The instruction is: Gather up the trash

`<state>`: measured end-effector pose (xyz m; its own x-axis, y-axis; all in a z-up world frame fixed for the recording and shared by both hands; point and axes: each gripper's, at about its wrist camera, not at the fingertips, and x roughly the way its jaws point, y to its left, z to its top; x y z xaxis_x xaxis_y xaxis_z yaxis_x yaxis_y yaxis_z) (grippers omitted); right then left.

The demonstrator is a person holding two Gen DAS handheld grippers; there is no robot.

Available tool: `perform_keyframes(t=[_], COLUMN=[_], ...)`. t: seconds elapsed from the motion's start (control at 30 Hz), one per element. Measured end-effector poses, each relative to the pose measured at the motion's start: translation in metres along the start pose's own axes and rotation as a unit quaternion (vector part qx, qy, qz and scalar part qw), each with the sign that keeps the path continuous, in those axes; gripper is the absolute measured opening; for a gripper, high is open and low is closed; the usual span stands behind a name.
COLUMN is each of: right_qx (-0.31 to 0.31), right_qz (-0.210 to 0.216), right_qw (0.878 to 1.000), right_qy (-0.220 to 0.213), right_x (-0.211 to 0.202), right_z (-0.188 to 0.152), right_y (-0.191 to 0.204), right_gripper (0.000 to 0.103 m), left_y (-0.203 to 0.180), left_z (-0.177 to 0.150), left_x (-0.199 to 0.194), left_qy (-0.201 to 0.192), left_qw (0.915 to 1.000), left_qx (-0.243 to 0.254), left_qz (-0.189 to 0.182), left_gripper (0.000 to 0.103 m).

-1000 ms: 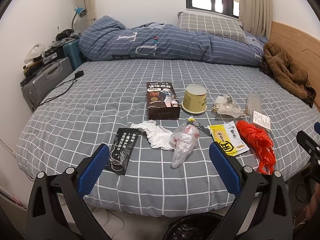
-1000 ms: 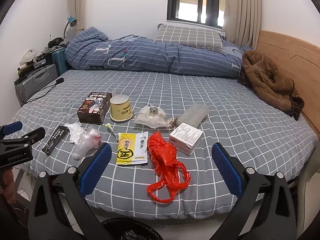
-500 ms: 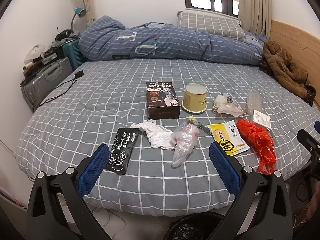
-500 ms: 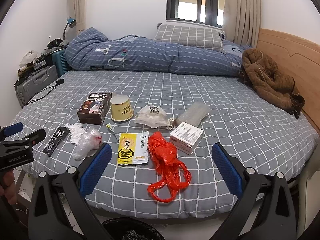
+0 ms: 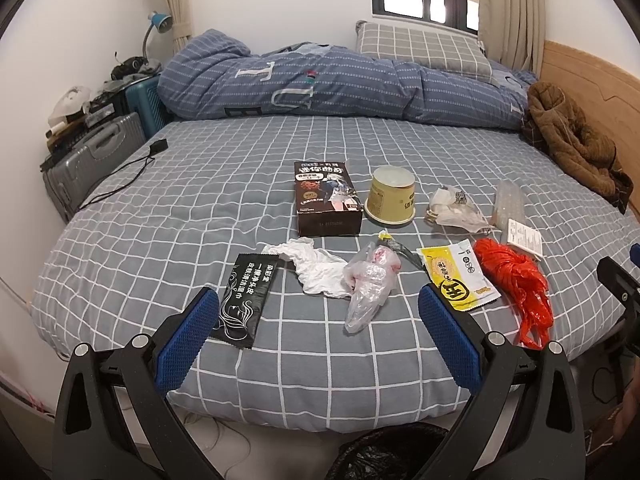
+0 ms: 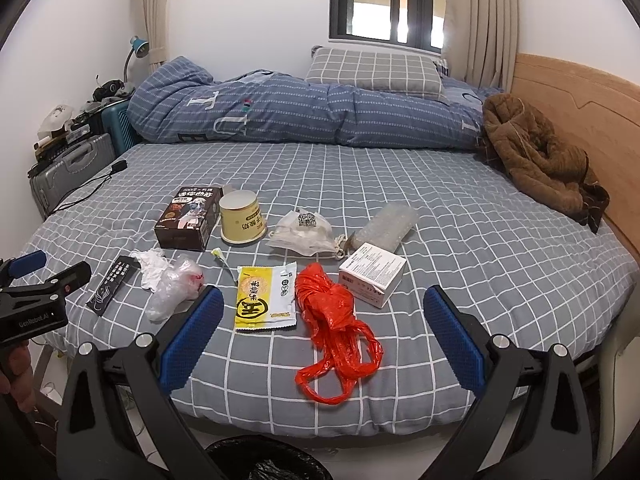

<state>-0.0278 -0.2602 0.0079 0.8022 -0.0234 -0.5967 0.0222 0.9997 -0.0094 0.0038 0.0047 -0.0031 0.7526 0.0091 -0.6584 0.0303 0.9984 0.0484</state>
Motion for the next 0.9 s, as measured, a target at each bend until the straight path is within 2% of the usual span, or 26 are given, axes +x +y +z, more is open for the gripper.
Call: perform_keyframes(t=[0.77,0.9], right_qx=[0.003,-0.006], right_qz=[0.002,0.004], right_qw=[1.000,1.000], right_qy=[0.004,0.016], right_x=[0.001,0.012], right_z=[0.001,0.004], right_y=[0.000,0.004], right_gripper=[0.096,0.096], left_y=[0.005,0.004], left_z=[0.000,0.007], left_x=[0.002,0.014], left_qy=[0.002,0.014], left_qw=[1.0000,0.9999], left_qx=[-0.002,-0.002], left_qz=[0.005,0.006], left_gripper=[0.097,0.097])
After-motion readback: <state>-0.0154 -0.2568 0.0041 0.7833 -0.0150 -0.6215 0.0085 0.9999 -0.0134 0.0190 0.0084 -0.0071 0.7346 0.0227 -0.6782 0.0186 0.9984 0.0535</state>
